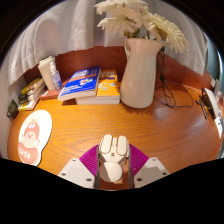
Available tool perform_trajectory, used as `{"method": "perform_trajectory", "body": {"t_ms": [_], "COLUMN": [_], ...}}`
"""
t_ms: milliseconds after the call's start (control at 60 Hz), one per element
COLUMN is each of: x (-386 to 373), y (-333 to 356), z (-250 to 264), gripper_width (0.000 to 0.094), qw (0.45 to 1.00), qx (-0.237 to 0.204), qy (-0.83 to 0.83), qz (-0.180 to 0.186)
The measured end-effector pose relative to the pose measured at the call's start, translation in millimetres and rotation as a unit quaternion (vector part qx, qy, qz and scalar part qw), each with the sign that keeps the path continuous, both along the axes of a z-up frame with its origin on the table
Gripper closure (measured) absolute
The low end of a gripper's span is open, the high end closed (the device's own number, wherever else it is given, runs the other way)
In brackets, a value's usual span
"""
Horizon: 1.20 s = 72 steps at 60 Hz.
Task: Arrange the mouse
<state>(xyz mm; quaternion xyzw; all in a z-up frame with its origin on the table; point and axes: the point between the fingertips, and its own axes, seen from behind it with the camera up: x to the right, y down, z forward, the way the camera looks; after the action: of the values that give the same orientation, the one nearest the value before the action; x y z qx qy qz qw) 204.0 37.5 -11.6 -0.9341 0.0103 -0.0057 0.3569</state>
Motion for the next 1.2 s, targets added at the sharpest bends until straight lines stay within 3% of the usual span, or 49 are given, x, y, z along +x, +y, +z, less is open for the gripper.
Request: {"method": "perform_trajectory", "body": {"t_ms": [100,233,367,517,650,817,983,1017,1033,1067,1200], "x": [0.3,-18.2,-60.6,-137.3,-219.4,-286.0,-306.9,-307.6,-307.8,-308.6,-305.8], "y": [7.5,27.5,44.6,61.1,72.4,72.5,59.3,56.3,54.8,52.3,48.1], "z": [38.8,135.0,246.8,303.1,269.4,146.8,43.8,29.9,24.1,15.4,-1.4], "gripper_width": [0.0539,0.054,0.0538,0.0534,0.0533,0.0537,0.0541,0.054,0.0582,0.054,0.0537], "qw": [0.999,0.994,0.98,0.972,0.976,0.989,0.994,0.995,0.995,0.995,0.996], "qx": [0.029,0.106,0.196,0.233,0.209,0.116,0.044,0.033,0.028,0.021,0.019], "qy": [-0.008,-0.013,-0.029,-0.016,0.004,0.013,0.008,0.01,0.011,0.013,0.007], "qz": [-0.014,-0.024,-0.011,0.021,0.059,0.086,0.098,0.096,0.094,0.092,0.092]}}
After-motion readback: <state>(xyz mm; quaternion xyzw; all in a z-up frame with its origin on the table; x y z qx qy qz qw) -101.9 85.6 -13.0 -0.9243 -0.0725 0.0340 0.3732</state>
